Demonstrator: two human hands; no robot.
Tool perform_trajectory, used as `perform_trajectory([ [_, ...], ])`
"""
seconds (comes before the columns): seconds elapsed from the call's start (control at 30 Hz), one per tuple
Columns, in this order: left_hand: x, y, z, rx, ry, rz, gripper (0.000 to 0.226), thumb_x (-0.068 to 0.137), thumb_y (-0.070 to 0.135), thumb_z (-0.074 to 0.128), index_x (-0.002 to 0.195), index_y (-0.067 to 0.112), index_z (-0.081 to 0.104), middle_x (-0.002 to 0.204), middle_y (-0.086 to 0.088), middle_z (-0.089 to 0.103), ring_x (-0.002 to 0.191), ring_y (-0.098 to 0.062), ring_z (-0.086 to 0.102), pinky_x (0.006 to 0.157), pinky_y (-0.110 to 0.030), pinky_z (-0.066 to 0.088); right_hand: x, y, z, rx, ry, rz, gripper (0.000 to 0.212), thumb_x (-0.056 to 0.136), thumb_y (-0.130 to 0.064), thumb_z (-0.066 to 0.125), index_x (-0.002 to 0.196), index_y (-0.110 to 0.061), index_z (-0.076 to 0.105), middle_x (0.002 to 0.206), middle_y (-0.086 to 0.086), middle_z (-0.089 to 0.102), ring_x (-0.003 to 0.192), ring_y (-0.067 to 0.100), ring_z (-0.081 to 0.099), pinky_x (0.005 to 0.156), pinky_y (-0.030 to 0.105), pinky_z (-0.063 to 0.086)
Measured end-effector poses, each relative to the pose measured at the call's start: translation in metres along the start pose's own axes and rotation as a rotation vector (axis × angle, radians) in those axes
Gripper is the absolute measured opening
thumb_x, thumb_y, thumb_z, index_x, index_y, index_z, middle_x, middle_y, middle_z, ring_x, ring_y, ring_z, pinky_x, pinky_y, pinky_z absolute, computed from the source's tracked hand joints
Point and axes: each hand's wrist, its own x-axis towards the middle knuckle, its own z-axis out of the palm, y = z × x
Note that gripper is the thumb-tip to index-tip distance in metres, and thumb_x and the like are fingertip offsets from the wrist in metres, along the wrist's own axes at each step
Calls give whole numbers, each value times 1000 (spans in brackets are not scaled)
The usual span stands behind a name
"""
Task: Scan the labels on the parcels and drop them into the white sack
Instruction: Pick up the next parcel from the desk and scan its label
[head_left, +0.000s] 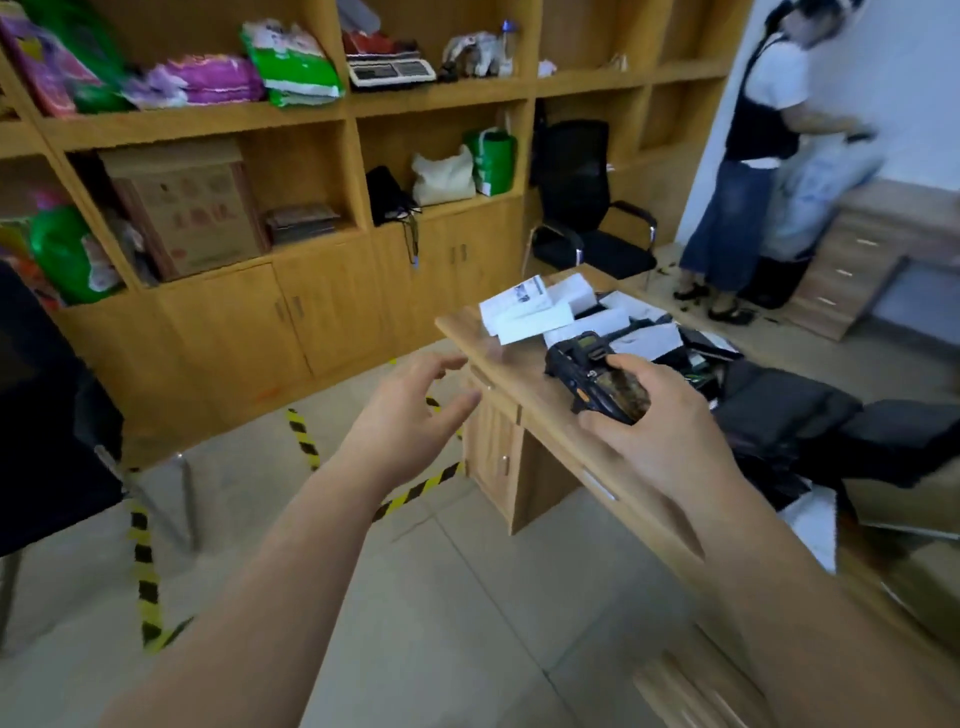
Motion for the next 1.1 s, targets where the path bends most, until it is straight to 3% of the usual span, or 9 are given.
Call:
perform_trajectory([
  [0.17, 93, 2, 18, -99, -161, 214, 39, 93, 38, 62, 130, 25, 57, 122, 19, 54, 112, 0, 49, 93, -19, 39, 25, 12, -17, -64, 176, 241, 64, 74, -41, 82, 132, -37, 56, 124, -11, 55, 113, 9, 51, 91, 28, 40],
  [0.3, 138, 11, 58, -168, -260, 315, 36, 92, 36, 64, 126, 25, 59, 118, 18, 56, 106, 1, 49, 91, -19, 38, 20, 32, -34, -158, 285, 387, 65, 76, -42, 81, 135, -34, 54, 126, -7, 55, 118, 15, 52, 94, 36, 45],
  [0.4, 155, 21, 96, -213, -382, 366, 37, 93, 37, 63, 128, 25, 59, 118, 19, 54, 109, 1, 49, 94, -20, 38, 17, 52, -48, -192, 346, 492, 65, 79, -41, 80, 137, -31, 52, 127, -5, 53, 119, 17, 51, 92, 32, 42],
  [0.57, 184, 49, 153, -207, -507, 435, 37, 94, 37, 61, 129, 25, 57, 124, 17, 55, 113, 0, 49, 95, -21, 38, 17, 95, -65, -194, 426, 580, 66, 77, -43, 81, 135, -32, 53, 116, -7, 51, 111, 18, 55, 93, 41, 50],
  [0.7, 207, 83, 195, -172, -553, 489, 35, 96, 33, 60, 129, 22, 56, 117, 17, 50, 109, -2, 46, 91, -18, 34, 22, 135, -80, -170, 492, 634, 65, 77, -42, 80, 136, -31, 53, 114, -8, 50, 111, 17, 55, 91, 36, 48],
  [0.87, 222, 120, 266, -110, -647, 584, 41, 95, 36, 61, 132, 19, 55, 125, 8, 54, 119, -9, 49, 100, -25, 39, 24, 188, -97, -149, 544, 713, 66, 78, -42, 79, 137, -32, 52, 128, -5, 55, 114, 17, 55, 92, 37, 49],
  [1.1, 215, 141, 361, 11, -773, 540, 55, 94, 48, 57, 141, 23, 45, 145, 3, 42, 135, -19, 37, 110, -38, 34, 11, 244, -112, -139, 550, 847, 64, 78, -38, 79, 136, -31, 53, 126, -4, 55, 115, 18, 54, 87, 31, 44],
])
